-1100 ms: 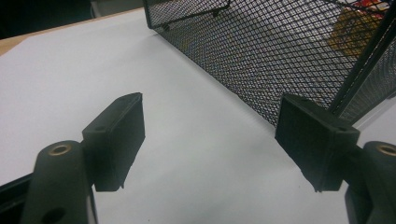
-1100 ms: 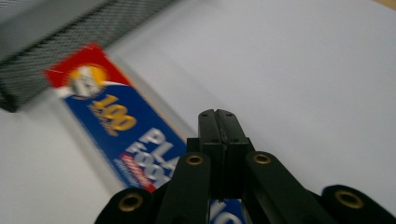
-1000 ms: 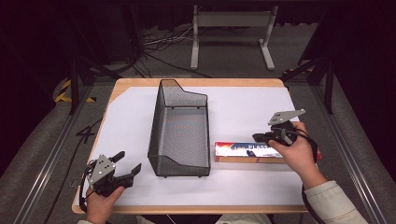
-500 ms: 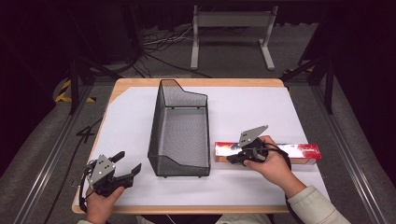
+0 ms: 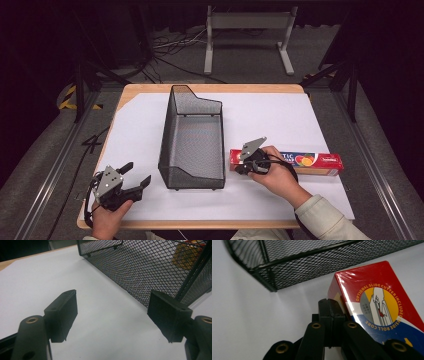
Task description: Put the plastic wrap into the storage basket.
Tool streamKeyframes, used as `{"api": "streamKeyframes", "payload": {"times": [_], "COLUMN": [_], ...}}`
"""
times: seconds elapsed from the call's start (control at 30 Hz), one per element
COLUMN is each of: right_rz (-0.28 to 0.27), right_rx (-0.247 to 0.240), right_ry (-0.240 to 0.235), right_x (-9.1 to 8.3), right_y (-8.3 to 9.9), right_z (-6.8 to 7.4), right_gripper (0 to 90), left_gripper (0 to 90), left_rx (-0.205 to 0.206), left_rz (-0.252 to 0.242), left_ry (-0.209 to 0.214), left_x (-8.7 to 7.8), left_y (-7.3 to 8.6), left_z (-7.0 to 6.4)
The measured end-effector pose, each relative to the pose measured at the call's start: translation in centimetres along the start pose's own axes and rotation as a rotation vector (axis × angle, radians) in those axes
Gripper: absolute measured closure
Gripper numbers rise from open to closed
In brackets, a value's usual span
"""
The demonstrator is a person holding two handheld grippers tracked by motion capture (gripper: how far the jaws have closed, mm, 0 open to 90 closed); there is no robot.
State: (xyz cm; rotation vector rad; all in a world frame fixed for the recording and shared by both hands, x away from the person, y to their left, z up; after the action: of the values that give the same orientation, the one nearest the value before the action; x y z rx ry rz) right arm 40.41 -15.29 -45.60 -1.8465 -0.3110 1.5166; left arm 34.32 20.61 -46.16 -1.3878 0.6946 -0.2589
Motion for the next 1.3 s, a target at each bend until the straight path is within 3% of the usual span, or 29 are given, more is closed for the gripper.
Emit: {"api": "streamKeyframes", "payload": {"times": [0.33, 0.5, 0.63, 0.7, 0.8, 1.0, 1.1, 1.23, 1.3], "right_rz": [-0.006, -0.005, -0.017, -0.071, -0.155, -0.323, -0.397, -0.423, -0.437], "right_rx": [0.091, 0.119, 0.12, 0.137, 0.127, 0.119, 0.136, 0.166, 0.193], "right_ry": [0.052, 0.086, 0.068, -0.001, -0.055, -0.101, -0.079, -0.025, 0.028], "right_x": [1.6, 1.9, 1.8, 1.0, -0.7, -4.8, -6.7, -8.1, -9.0], "right_y": [-1.4, -1.8, -1.8, -2.1, -2.6, -2.7, -2.3, -1.5, -0.8], "right_z": [-5.1, -6.6, -6.4, -5.5, -4.5, -3.8, -4.0, -4.6, -5.2], "right_gripper": [90.0, 90.0, 90.0, 84.8, 76.1, 52.5, 40.4, 31.3, 25.0], "left_gripper": [24.7, 24.7, 24.8, 24.7, 24.8, 24.8, 24.7, 24.8, 24.7], "left_rx": [-0.001, -0.004, -0.004, -0.008, -0.002, 0.004, 0.003, -0.004, 0.006], "left_rz": [0.0, -0.005, -0.007, -0.01, -0.009, -0.003, -0.003, -0.006, -0.001], "left_ry": [0.0, -0.003, -0.003, -0.003, -0.001, 0.007, 0.005, 0.004, 0.003], "left_x": [-0.1, -0.1, -0.2, -0.2, 0.0, 0.2, 0.2, 0.3, 0.4], "left_y": [0.0, 0.0, 0.0, 0.0, -0.1, -0.1, -0.1, -0.2, -0.2], "left_z": [0.0, 0.2, 0.2, 0.2, 0.1, -0.1, -0.1, -0.1, -0.1]}}
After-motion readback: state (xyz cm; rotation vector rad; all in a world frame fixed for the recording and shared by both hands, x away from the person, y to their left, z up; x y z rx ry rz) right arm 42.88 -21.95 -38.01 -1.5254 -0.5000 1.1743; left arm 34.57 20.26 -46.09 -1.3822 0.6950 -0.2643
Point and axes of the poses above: each handheld gripper's, and its own axes: x roughly forward along the jaws, y roughly out of its underside, z roughly to its left, the point moved 6 cm from there along x, roughly forward along the jaws, and after that the axes turned 7 degrees about -z, right-handed, at the moved point
